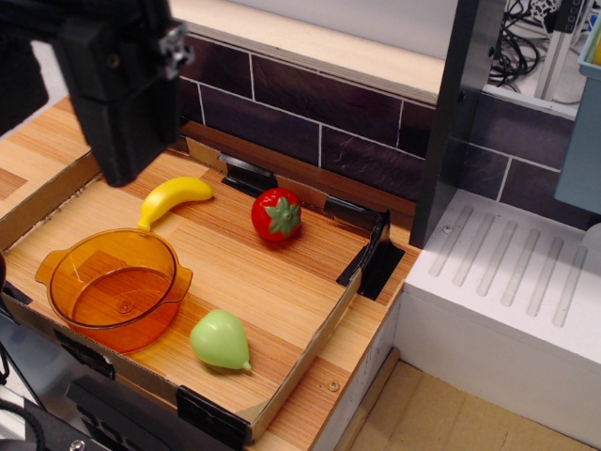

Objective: Put banana in pot

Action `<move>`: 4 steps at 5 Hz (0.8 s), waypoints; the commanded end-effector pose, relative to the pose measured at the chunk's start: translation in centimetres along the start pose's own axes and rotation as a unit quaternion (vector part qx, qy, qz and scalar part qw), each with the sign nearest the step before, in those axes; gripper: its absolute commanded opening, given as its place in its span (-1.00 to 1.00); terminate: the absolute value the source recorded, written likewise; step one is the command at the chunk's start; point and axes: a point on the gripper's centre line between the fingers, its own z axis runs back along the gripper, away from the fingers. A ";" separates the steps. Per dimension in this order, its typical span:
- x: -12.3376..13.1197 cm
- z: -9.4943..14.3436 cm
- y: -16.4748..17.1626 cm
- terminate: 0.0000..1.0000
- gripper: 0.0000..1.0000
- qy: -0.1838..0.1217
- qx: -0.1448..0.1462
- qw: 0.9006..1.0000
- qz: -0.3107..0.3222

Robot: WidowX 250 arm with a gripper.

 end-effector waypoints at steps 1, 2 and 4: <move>0.0 0.0 0.0 -1.00 1.00 0.000 0.000 1.000 0.000; 4.5 -2.0 0.6 -1.00 1.00 -0.002 0.017 0.999 0.033; 10.7 -6.1 2.2 -1.00 1.00 -0.014 0.060 0.995 0.073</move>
